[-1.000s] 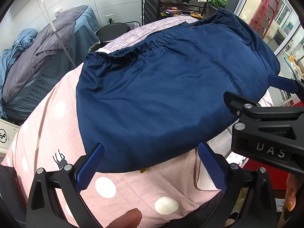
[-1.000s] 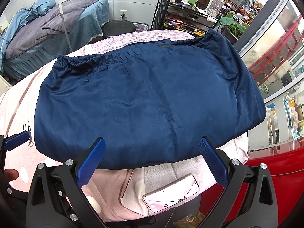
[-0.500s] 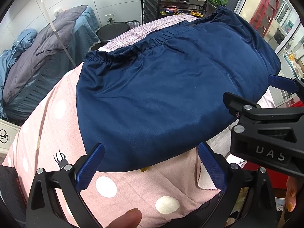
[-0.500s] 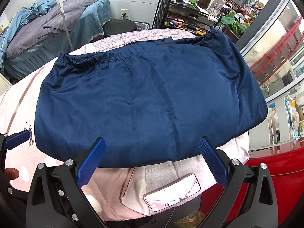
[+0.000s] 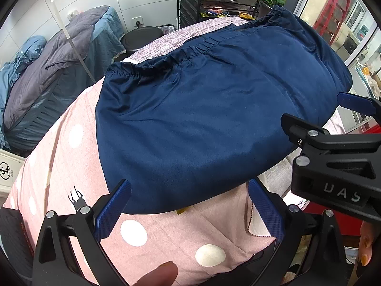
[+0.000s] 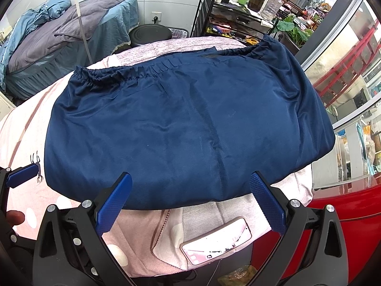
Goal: Fold large clothes
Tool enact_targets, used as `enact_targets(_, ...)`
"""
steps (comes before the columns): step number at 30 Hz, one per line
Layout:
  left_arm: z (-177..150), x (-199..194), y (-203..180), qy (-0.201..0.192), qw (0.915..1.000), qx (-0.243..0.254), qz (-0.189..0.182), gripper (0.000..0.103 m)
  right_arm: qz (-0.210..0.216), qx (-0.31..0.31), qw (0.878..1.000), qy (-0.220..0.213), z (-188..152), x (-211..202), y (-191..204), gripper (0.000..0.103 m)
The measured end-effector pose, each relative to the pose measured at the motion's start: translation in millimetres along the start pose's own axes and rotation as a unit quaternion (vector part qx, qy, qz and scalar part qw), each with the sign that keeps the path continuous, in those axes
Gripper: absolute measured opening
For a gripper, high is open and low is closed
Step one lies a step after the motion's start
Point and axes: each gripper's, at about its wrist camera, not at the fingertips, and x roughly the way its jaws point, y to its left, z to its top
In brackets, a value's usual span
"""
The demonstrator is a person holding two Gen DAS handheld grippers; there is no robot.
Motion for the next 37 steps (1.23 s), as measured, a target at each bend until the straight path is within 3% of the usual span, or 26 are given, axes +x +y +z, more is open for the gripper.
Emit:
enact_targets(14, -0.1, -0.9, -2.3, 0.0, 1.0, 0.007, -0.002, 0.097, -0.001, 0.002, 1.0, 0.001, -0.2, -1.2, -2.2, 0.097)
enact_targets(23, -1.7, -1.2, 3.0, -0.023, 0.9989, -0.015, -0.039, 0.097, -0.001, 0.011, 1.0, 0.004, 1.1, 3.4, -5.8, 0.097)
enact_targets(37, 2.1, 0.9, 3.0, -0.007, 0.9999, -0.011, -0.01, 0.097, 0.001, 0.015, 1.0, 0.002, 5.4, 3.5, -7.7, 0.097)
